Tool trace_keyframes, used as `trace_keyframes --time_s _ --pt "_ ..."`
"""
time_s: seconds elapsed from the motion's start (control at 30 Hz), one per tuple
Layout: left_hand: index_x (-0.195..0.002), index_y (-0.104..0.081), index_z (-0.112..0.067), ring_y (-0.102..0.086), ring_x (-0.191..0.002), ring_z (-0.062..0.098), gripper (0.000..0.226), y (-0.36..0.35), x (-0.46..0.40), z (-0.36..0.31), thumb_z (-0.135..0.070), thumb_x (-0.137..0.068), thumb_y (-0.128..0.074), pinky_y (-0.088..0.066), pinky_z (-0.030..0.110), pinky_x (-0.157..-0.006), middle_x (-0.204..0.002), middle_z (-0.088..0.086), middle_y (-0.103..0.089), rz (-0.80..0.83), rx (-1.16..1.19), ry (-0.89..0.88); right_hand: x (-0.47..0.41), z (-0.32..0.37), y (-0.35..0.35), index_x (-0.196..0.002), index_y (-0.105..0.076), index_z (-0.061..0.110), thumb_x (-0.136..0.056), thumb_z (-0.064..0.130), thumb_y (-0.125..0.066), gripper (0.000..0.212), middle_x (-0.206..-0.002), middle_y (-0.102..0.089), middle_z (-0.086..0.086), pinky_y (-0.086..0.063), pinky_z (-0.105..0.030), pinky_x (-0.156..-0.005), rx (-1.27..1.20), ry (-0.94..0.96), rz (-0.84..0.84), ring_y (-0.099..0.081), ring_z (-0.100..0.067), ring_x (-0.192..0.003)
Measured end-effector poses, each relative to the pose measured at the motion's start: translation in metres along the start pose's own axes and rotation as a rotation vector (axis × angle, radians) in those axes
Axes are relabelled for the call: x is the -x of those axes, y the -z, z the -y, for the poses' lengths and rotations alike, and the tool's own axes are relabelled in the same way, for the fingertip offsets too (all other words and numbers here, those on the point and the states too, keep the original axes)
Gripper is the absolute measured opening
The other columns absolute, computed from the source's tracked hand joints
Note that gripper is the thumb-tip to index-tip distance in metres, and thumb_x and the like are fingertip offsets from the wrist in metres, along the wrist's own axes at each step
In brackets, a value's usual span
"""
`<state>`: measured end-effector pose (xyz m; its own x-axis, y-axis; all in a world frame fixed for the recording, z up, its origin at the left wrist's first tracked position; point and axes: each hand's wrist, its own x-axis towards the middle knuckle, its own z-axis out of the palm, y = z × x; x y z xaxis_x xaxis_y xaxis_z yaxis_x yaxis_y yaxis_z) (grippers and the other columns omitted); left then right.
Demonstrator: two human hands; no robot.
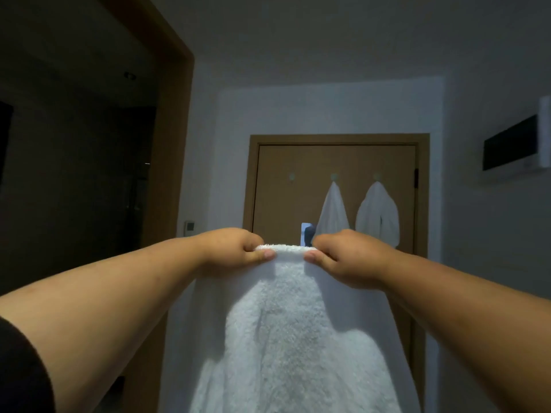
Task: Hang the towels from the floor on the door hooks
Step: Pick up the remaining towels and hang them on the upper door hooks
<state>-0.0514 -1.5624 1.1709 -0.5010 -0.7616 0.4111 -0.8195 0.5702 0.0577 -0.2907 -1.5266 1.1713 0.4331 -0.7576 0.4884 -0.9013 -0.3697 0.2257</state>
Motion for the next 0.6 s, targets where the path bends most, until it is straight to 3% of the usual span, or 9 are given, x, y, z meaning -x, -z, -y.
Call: trace_keyframes --time_s 0.2,0.3,0.47,0.6 --pt "-0.084 -0.063 -0.017 -0.051 -0.063 0.010 0.054 -0.012 -0.082 0.048 -0.063 -0.093 -0.035 -0.040 0.027 -0.059 -0.072 -0.003 -0.057 -0.080 -0.016 -0.011 -0.071 -0.041 -0.027 -0.087 -0.052 0.026 -0.099 0.055 -0.029 0.039 -0.076 -0.055 0.006 -0.032 -0.028 -0.053 0.077 0.018 -0.073 -0.050 -0.010 -0.066" --pt "-0.090 -0.065 -0.015 -0.054 -0.067 0.012 0.057 -0.021 -0.124 0.071 -0.063 -0.093 -0.034 -0.041 0.025 -0.060 -0.078 0.000 -0.061 -0.107 -0.054 -0.046 -0.106 -0.060 -0.040 -0.082 -0.049 0.029 -0.099 0.055 -0.030 0.036 -0.073 -0.053 0.007 -0.033 -0.028 -0.053 0.124 0.006 -0.089 -0.050 -0.009 -0.065" --pt "-0.083 -0.063 -0.016 -0.054 -0.067 0.017 0.057 -0.021 -0.199 0.122 -0.065 -0.091 -0.036 -0.044 0.029 -0.063 -0.073 0.000 -0.059 -0.209 -0.088 -0.140 -0.178 -0.091 -0.059 -0.092 -0.056 0.025 -0.099 0.055 -0.029 0.041 -0.072 -0.049 0.011 -0.039 -0.031 -0.061 0.195 -0.041 -0.124 -0.051 -0.013 -0.071" --pt "-0.085 -0.065 -0.015 -0.056 -0.067 0.018 0.065 -0.018 -0.263 0.164 -0.070 -0.087 -0.030 -0.043 0.028 -0.061 -0.074 0.004 -0.060 -0.271 -0.100 -0.206 -0.238 -0.114 -0.071 -0.098 -0.057 0.023 -0.100 0.052 -0.030 0.039 -0.075 -0.050 0.008 -0.035 -0.024 -0.057 0.239 -0.086 -0.159 -0.049 -0.011 -0.071"
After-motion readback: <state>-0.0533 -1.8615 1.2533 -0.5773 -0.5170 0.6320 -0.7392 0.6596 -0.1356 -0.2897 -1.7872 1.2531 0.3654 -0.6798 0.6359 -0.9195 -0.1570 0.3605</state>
